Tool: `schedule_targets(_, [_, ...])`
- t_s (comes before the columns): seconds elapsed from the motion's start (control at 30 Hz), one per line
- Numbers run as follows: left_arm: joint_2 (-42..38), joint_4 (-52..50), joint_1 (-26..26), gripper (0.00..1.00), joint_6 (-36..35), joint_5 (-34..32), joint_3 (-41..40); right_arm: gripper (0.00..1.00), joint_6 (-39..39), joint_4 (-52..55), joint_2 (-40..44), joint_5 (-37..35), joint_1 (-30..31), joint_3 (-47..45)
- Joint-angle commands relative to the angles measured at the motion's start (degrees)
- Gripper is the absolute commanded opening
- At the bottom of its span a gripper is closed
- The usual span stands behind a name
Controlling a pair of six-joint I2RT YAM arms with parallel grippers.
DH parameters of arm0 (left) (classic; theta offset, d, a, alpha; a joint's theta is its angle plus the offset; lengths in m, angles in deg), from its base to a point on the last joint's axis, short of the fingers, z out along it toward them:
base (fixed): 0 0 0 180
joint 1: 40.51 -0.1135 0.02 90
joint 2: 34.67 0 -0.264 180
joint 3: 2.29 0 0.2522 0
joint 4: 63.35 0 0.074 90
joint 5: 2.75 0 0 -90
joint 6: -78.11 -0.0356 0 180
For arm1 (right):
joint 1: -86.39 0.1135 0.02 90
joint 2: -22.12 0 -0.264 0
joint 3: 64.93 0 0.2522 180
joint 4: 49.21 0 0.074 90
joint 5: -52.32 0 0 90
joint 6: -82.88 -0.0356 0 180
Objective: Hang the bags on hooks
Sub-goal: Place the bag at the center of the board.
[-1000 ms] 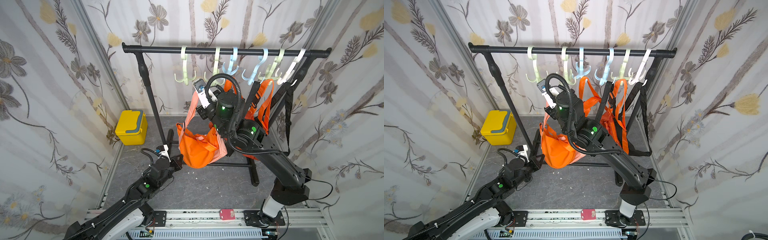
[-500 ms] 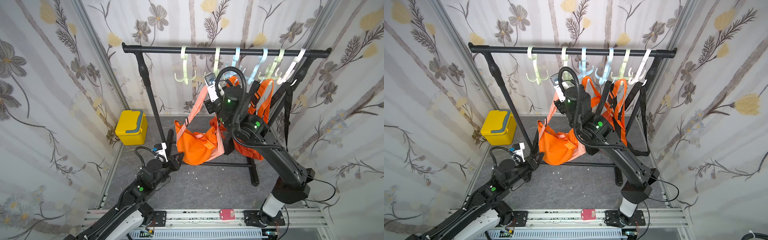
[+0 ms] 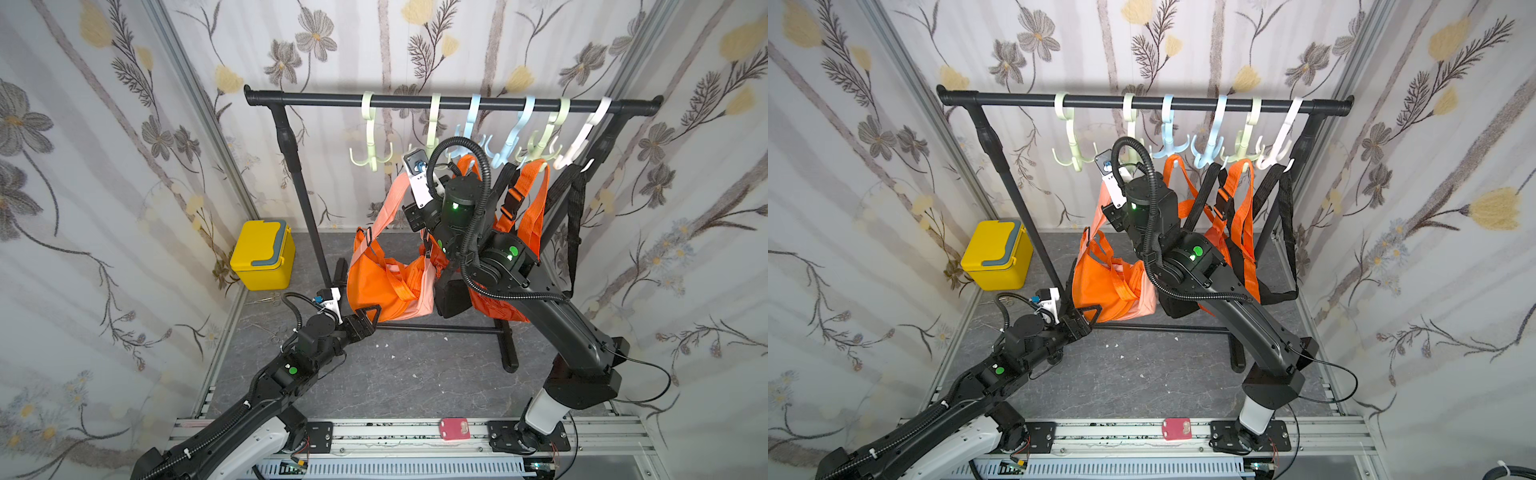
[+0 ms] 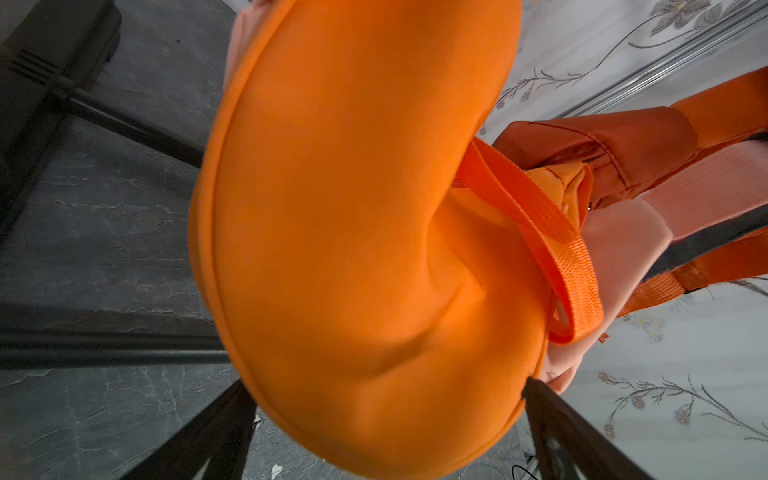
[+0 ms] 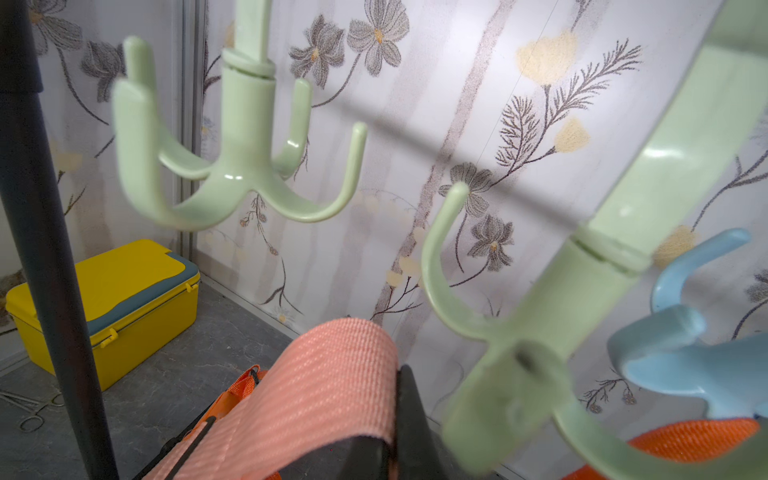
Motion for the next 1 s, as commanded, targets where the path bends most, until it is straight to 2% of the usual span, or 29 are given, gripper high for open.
schedule_targets(0.0, [1.6, 6.9, -0.2, 0.94, 0.8, -0.9, -0.6, 0.00, -1.2, -3.9, 1.0, 1.0, 1.1, -0.1])
schedule_targets(0.07, [3.0, 9.7, -0.5, 0.87, 0.7, -1.1, -0.7, 0.00, -1.4, -4.0, 1.2, 0.9, 1.9, -0.2])
schedule_targets(0.13, [4.3, 11.9, -1.2, 0.71, 1.0, -1.8, -0.6, 0.00, -1.5, -4.3, 1.6, 0.5, 2.5, -1.0])
schedule_targets(0.2, [5.2, 13.7, -2.2, 0.29, 1.3, -2.7, -0.5, 0.00, -1.4, -6.1, 2.7, -0.8, 2.5, -3.5])
schedule_targets(0.23, [5.3, 14.0, -2.6, 0.11, 1.4, -2.8, -0.6, 0.00, -1.2, -7.0, 3.2, -1.5, 2.4, -4.6])
schedule_targets(0.27, [5.2, 13.9, -3.2, 0.00, 1.4, -2.6, -0.5, 0.00, -0.8, -7.8, 3.5, -2.2, 1.8, -5.5])
schedule_targets(0.43, [-1.2, 8.7, -4.1, 0.00, -1.6, -1.6, -0.4, 0.00, 0.1, -7.4, 2.8, -2.5, -5.3, -5.3])
schedule_targets(0.63, [-16.8, -9.8, -5.2, 0.00, -2.9, -2.7, 1.6, 0.00, 2.3, -7.5, 2.8, -5.8, -14.0, -4.9])
schedule_targets(0.8, [-26.2, -25.0, -5.4, 0.00, -0.7, -4.4, 2.4, 0.00, 3.2, -7.3, 1.7, -8.7, -17.3, -4.9])
schedule_targets(0.97, [-36.3, -35.0, -5.5, 0.00, 1.9, -11.8, 3.8, 0.00, 2.2, -6.8, 1.3, -8.0, -18.2, -5.0])
